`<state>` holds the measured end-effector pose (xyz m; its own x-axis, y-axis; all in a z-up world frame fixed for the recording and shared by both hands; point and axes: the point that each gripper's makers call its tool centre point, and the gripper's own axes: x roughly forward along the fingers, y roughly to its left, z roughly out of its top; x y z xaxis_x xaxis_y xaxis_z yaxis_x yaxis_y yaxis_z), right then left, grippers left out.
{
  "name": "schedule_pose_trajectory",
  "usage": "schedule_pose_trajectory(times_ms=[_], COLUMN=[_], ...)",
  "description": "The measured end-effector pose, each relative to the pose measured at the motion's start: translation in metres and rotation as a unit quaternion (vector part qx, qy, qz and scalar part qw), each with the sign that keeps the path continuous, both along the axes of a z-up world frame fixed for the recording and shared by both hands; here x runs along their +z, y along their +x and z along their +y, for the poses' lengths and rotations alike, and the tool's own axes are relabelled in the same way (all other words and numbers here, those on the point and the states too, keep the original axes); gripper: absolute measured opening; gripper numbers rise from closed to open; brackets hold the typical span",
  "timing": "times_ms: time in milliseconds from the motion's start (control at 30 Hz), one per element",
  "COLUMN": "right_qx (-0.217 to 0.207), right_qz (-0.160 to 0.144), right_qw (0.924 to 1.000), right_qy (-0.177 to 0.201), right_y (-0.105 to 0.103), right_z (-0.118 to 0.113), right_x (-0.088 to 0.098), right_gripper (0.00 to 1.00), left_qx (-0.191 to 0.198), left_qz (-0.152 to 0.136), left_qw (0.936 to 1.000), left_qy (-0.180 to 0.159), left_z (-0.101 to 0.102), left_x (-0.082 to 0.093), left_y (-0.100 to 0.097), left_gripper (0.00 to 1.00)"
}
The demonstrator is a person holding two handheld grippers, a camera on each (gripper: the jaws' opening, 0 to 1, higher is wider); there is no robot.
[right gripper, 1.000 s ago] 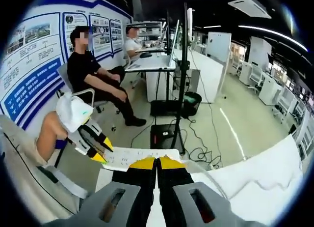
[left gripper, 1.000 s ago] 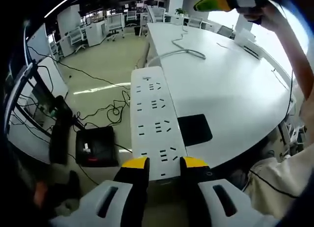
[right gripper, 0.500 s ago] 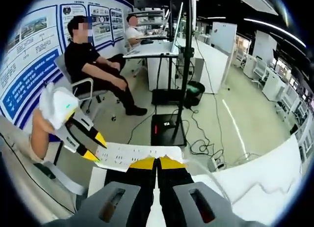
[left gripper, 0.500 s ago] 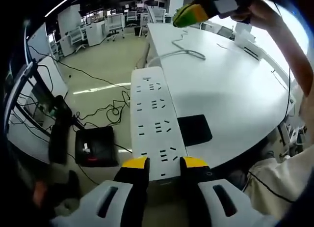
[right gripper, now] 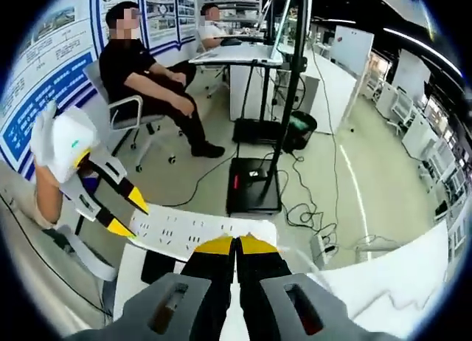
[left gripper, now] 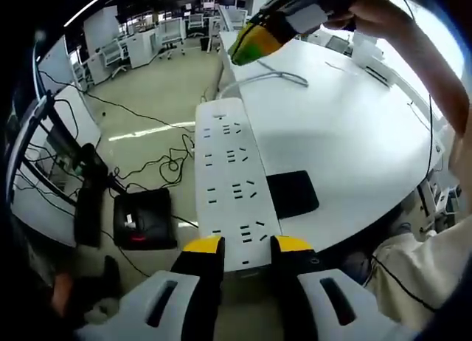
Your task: Pick up the power strip scattered on the table, fix it on the side mounting bracket of the table, and press the switch
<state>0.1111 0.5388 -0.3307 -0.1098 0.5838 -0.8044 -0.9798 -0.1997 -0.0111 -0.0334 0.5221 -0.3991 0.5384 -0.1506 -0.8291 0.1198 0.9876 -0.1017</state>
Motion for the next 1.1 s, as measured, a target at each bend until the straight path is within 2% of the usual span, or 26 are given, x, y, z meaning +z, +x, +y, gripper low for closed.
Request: schedule_pose_trajectory(times_ms=[100, 300, 433, 600, 1100], right_qx=[0.017, 0.048, 0.078, 0.08, 0.077], right_qz=[-0.008, -0.03, -0.056, -0.052, -0.047], right_qw=[0.9998, 0.9981, 0.9946, 0.9936, 0.9915], right_qy=[-0.008, -0.024, -0.04, -0.059, -0.094], right_y=[-0.005, -0.004, -0.002, -0.003, -0.002], right_z=[0.0, 0.004, 0.002, 0.003, -0.004], right_x=[-0.006, -0.016, -0.023, -0.034, -0.059], right_gripper=[0.0, 0.0, 0.0, 0.0, 0.0], left_qx=[0.0, 0.0, -0.001, -0.001, -0.002], left_qz=[0.0, 0.006, 0.007, 0.008, 0.01], left_qw=[1.0, 1.0, 1.0, 1.0, 1.0], left_qy=[0.0, 0.0, 0.0, 0.0, 0.001], left_z=[0.0, 0.003, 0.004, 0.008, 0.003], left_x=[0.0, 0.0, -0.001, -0.002, -0.001], left_y=[0.0, 0.004, 0.004, 0.006, 0.003], left_gripper=[0.3, 0.3, 0.3, 0.3, 0.3])
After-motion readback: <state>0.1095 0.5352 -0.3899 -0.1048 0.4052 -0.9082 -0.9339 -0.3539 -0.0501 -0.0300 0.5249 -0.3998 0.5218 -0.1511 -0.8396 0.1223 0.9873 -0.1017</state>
